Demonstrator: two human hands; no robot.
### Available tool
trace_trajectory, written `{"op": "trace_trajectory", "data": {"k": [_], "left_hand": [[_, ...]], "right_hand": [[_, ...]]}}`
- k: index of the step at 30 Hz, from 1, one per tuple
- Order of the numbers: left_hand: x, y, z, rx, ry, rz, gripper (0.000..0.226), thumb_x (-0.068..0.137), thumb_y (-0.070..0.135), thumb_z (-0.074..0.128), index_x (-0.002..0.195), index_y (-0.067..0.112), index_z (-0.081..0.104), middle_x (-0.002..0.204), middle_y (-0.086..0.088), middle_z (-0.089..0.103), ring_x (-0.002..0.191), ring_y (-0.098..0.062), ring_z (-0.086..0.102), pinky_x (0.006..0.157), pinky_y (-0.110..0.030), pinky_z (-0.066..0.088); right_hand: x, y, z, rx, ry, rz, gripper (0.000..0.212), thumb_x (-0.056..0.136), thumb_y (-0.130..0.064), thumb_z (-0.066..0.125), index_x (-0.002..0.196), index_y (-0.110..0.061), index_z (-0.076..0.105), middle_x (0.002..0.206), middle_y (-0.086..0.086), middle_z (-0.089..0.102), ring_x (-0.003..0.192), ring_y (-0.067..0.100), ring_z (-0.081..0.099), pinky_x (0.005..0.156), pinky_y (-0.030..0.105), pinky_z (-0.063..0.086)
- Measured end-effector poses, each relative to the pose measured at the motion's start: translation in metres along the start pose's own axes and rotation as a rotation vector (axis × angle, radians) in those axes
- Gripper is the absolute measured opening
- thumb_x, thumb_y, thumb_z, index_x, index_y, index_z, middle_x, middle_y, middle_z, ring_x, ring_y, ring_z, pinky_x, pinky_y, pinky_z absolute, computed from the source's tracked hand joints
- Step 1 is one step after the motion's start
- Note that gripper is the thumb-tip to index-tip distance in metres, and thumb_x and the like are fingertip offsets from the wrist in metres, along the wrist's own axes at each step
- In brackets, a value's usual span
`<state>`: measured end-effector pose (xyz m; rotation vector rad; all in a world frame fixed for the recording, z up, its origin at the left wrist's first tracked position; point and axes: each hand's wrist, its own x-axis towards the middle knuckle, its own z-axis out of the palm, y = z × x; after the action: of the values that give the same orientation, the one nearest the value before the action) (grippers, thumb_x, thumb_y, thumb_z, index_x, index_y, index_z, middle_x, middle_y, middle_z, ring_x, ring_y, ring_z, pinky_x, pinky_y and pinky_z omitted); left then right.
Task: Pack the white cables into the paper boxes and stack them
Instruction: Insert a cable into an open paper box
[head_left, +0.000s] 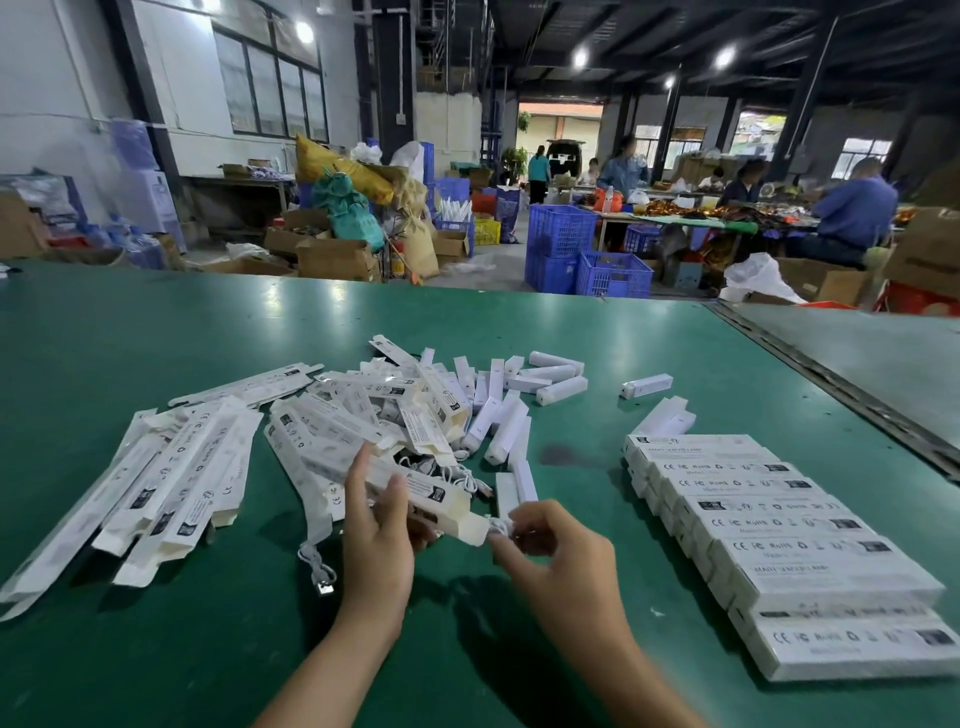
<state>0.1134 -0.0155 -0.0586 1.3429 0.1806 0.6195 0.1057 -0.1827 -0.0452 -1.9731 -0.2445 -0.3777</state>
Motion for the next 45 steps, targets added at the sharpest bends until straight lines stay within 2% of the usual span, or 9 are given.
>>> {"op": "trace_trajectory", "data": {"k": [3, 7, 9, 13, 24, 29, 36, 41, 45], "left_hand": [[-0.002, -0.001, -0.001, 0.064, -0.021, 0.029, 0.037, 0.103, 0.029, 0.049, 0.131, 0.053, 0.046, 0.096, -0.012, 0.064, 0.068, -0.006, 0.063, 0.056, -0.018, 0.052], [-0.007, 0.004, 0.0, 0.17, -0.037, 0.123, 0.045, 0.097, 0.039, 0.049, 0.139, 0.046, 0.038, 0.147, 0.006, 0.046, 0.116, 0.016, 0.051, 0.084, -0.001, 0.041], [-0.009, 0.006, 0.001, 0.223, -0.061, 0.151, 0.049, 0.094, 0.043, 0.049, 0.14, 0.05, 0.035, 0.151, 0.011, 0.041, 0.13, 0.01, 0.041, 0.09, 0.004, 0.032], [-0.014, 0.007, 0.003, 0.216, -0.132, 0.159, 0.049, 0.092, 0.044, 0.049, 0.137, 0.055, 0.033, 0.141, 0.028, 0.04, 0.118, 0.031, 0.036, 0.087, 0.007, 0.03], [-0.025, 0.011, 0.007, 0.235, -0.278, 0.169, 0.054, 0.094, 0.043, 0.046, 0.135, 0.072, 0.026, 0.153, 0.022, 0.039, 0.137, 0.005, 0.039, 0.114, -0.022, 0.034], [-0.02, 0.012, 0.006, 0.194, -0.243, 0.163, 0.054, 0.092, 0.043, 0.045, 0.131, 0.076, 0.027, 0.155, 0.013, 0.038, 0.142, -0.005, 0.038, 0.117, -0.041, 0.035], [-0.019, 0.008, 0.007, 0.134, -0.279, 0.11, 0.054, 0.092, 0.043, 0.047, 0.131, 0.077, 0.029, 0.151, -0.005, 0.048, 0.136, -0.022, 0.05, 0.111, -0.051, 0.042], [-0.019, 0.004, 0.009, 0.138, -0.317, 0.111, 0.055, 0.094, 0.04, 0.048, 0.129, 0.078, 0.03, 0.145, -0.009, 0.054, 0.128, -0.031, 0.056, 0.102, -0.059, 0.046], [-0.023, 0.0, 0.01, 0.145, -0.375, 0.103, 0.055, 0.089, 0.046, 0.049, 0.131, 0.076, 0.031, 0.116, -0.005, 0.07, 0.095, -0.015, 0.069, 0.072, -0.022, 0.056]], "right_hand": [[-0.008, -0.001, -0.004, 0.096, 0.064, 0.074, 0.016, 0.073, -0.021, 0.084, 0.073, -0.024, 0.068, 0.073, -0.01, 0.071, 0.069, 0.007, 0.069, 0.069, 0.021, 0.054], [-0.009, -0.004, -0.01, 0.174, 0.128, 0.121, 0.016, 0.072, -0.019, 0.085, 0.074, -0.023, 0.069, 0.073, -0.01, 0.071, 0.068, 0.009, 0.068, 0.069, 0.024, 0.055], [-0.011, -0.007, -0.008, 0.221, 0.089, 0.142, 0.017, 0.071, -0.018, 0.086, 0.075, -0.022, 0.07, 0.074, -0.006, 0.072, 0.071, 0.015, 0.07, 0.071, 0.029, 0.057], [-0.013, -0.007, 0.0, 0.239, 0.067, 0.214, 0.019, 0.07, -0.02, 0.088, 0.075, -0.02, 0.07, 0.074, -0.004, 0.073, 0.072, 0.016, 0.071, 0.073, 0.035, 0.058], [-0.012, -0.005, -0.001, 0.589, -0.059, 0.378, 0.038, 0.063, -0.021, 0.085, 0.086, 0.0, 0.063, 0.072, 0.015, 0.073, 0.064, 0.021, 0.07, 0.06, 0.025, 0.055], [-0.01, -0.005, -0.008, 0.79, -0.2, 0.393, 0.03, 0.083, 0.012, 0.065, 0.11, 0.001, 0.059, 0.088, 0.019, 0.074, 0.077, 0.025, 0.073, 0.068, 0.024, 0.057], [-0.01, -0.004, -0.01, 0.739, -0.182, 0.351, 0.03, 0.08, 0.01, 0.069, 0.108, 0.001, 0.062, 0.081, 0.016, 0.075, 0.06, 0.023, 0.07, 0.06, 0.024, 0.056], [-0.012, -0.002, -0.006, 0.409, -0.153, 0.191, 0.021, 0.078, -0.004, 0.079, 0.083, -0.024, 0.076, 0.071, 0.004, 0.073, 0.055, 0.012, 0.057, 0.055, 0.021, 0.046], [-0.013, 0.0, -0.005, 0.218, -0.059, 0.098, 0.02, 0.074, -0.013, 0.08, 0.072, -0.028, 0.068, 0.057, -0.002, 0.061, 0.05, 0.003, 0.044, 0.049, 0.017, 0.036]]}}
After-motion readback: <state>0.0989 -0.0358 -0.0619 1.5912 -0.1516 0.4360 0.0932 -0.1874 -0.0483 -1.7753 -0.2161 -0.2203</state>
